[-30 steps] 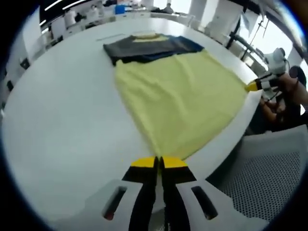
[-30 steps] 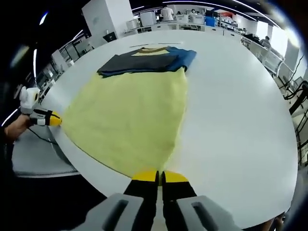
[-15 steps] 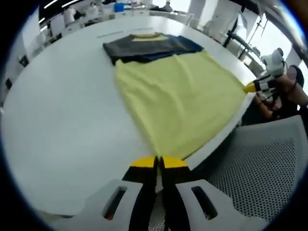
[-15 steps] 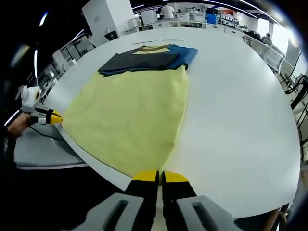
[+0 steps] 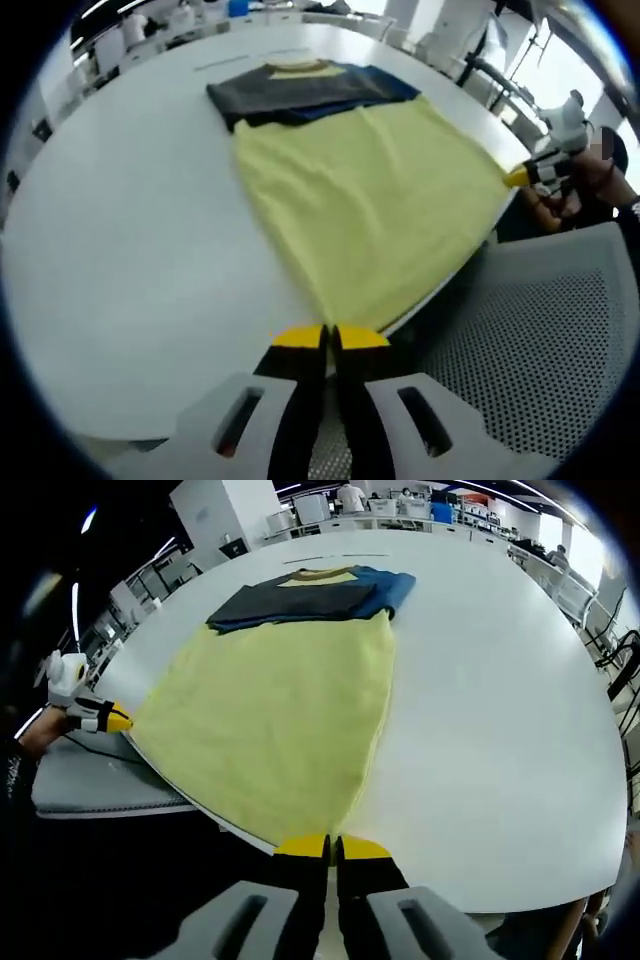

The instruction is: Fold the garment on the visible template until the final outline fits inside the template.

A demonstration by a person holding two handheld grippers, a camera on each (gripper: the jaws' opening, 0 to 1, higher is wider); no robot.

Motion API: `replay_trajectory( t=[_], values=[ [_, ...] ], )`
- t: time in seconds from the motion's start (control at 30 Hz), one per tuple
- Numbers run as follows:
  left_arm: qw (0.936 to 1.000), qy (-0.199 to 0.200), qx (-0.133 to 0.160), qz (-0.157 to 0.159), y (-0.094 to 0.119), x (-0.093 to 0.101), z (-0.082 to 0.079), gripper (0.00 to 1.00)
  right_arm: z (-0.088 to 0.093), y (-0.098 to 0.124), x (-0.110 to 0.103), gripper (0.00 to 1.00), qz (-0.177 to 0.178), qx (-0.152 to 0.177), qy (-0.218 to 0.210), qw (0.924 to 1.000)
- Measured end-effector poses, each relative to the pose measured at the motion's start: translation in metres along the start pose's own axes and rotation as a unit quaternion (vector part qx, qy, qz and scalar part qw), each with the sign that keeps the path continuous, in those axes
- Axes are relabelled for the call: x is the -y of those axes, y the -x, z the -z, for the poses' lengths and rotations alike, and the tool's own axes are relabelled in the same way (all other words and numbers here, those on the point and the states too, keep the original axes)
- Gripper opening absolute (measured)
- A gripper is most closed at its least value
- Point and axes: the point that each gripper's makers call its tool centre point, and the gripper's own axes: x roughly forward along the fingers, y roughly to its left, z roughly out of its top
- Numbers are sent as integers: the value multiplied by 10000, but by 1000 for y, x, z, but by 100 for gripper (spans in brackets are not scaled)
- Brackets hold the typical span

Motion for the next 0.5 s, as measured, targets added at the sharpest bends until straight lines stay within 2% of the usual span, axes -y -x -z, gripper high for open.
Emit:
replay_trajectory(
  t=[0.37,0.5],
  values=[
    [9999,10,-109,29,4,4,7,0,7,3,-4,0,-41,-56,-9,10000],
    [9999,68,-70,40,10,5,3,0,7,7,-4,0,-19,-32,8,10000]
  ],
)
